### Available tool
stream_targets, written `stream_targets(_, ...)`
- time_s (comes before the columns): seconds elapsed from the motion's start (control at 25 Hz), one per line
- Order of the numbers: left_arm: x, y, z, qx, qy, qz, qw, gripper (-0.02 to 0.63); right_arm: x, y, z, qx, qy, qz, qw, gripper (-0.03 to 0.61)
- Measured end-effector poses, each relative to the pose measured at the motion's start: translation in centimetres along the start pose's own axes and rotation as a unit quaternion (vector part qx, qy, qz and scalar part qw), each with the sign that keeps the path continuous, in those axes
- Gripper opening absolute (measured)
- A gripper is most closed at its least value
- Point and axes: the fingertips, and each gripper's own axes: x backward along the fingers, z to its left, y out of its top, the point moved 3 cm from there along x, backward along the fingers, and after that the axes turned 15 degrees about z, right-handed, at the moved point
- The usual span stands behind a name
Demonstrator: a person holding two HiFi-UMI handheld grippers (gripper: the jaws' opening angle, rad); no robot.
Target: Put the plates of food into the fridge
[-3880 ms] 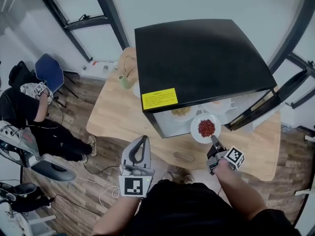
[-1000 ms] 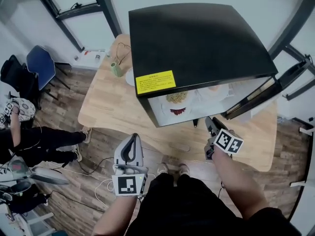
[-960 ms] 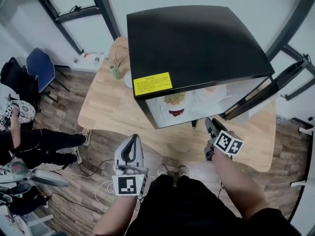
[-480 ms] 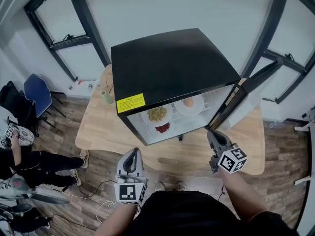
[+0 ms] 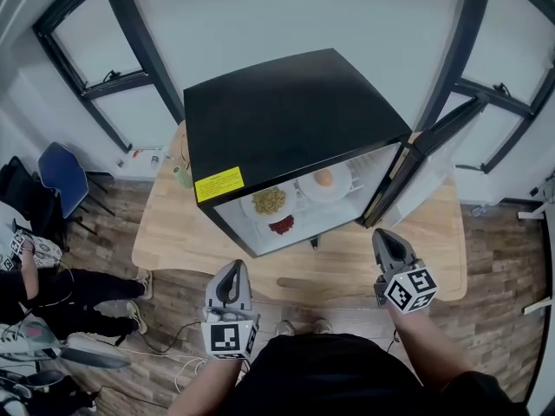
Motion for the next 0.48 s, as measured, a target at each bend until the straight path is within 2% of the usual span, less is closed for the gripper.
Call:
stream_targets(0.12, 0.3, -0.3, 0.1, -0.001, -0.001, 0.017, 0.9999, 0.005, -0.2, -0.5, 0.3, -0.004, 0.0, 0.003, 1.0, 0.021)
stream_targets(0.24, 0.7, 0.0, 0.4, 0.001, 0.0, 0.0, 1.0, 0.005, -0.4, -0.6, 0.7, -0.006, 0.0, 0.003, 1.0, 0.021)
stream_targets(0.4, 1.4, -0.1, 0.8, -0.005, 0.006, 0.014, 0.9999, 0.004, -0.6, -0.6, 1.2, -0.003, 0.001, 0.001, 1.0, 0.022)
stream_targets(0.48, 1.6, 0.2, 1.0, -0.005, 0.009, -0.003, 0.9999, 0.005, -0.7, -0.4, 1.5, -0.001, 0.004, -0.002, 1.0, 0.021)
